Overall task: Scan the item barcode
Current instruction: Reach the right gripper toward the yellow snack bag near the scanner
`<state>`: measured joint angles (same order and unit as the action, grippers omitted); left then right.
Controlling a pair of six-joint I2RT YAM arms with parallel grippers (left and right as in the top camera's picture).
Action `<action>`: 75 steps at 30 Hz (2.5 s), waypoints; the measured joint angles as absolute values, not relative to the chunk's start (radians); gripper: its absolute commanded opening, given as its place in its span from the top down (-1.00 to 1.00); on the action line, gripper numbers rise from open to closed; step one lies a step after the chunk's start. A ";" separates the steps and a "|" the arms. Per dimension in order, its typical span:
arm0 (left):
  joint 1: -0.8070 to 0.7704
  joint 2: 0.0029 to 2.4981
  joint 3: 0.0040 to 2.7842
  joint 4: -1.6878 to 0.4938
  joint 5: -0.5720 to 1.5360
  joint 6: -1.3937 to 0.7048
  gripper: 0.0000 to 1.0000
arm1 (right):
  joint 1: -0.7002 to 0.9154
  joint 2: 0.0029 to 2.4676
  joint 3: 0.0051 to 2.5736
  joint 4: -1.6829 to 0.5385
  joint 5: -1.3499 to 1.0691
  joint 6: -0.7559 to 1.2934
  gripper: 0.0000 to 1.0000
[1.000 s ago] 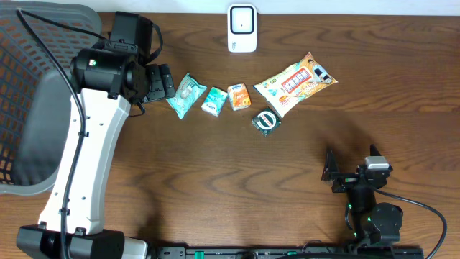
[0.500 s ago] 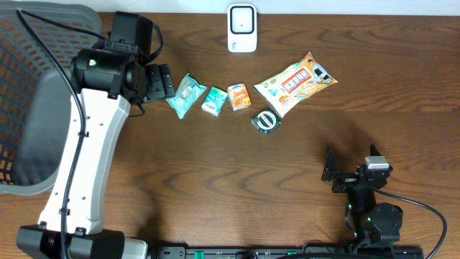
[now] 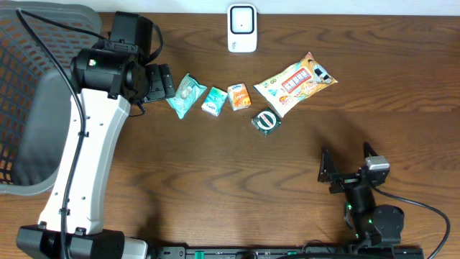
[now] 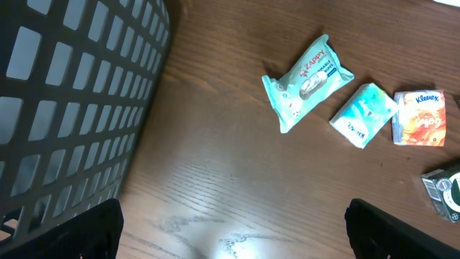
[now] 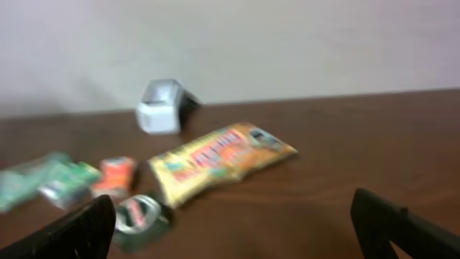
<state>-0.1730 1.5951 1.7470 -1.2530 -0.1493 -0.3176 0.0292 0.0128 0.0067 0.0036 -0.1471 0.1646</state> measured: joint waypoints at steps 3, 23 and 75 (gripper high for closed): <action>-0.173 1.595 1.747 -1.253 -0.150 -0.318 -0.96 | 0.029 0.013 0.006 0.088 -0.189 0.207 -0.99; -0.173 1.595 1.745 -1.253 -0.157 -0.318 -0.96 | 0.029 0.023 0.056 0.911 0.003 0.388 -0.99; -0.173 1.595 1.745 -1.253 -0.157 -0.318 -0.96 | 0.030 1.446 1.246 -0.488 -0.494 0.257 -0.98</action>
<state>-0.1730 1.5951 1.7451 -1.2530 -0.1570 -0.3176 0.0299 1.4456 1.2457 -0.4881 -0.4942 0.2573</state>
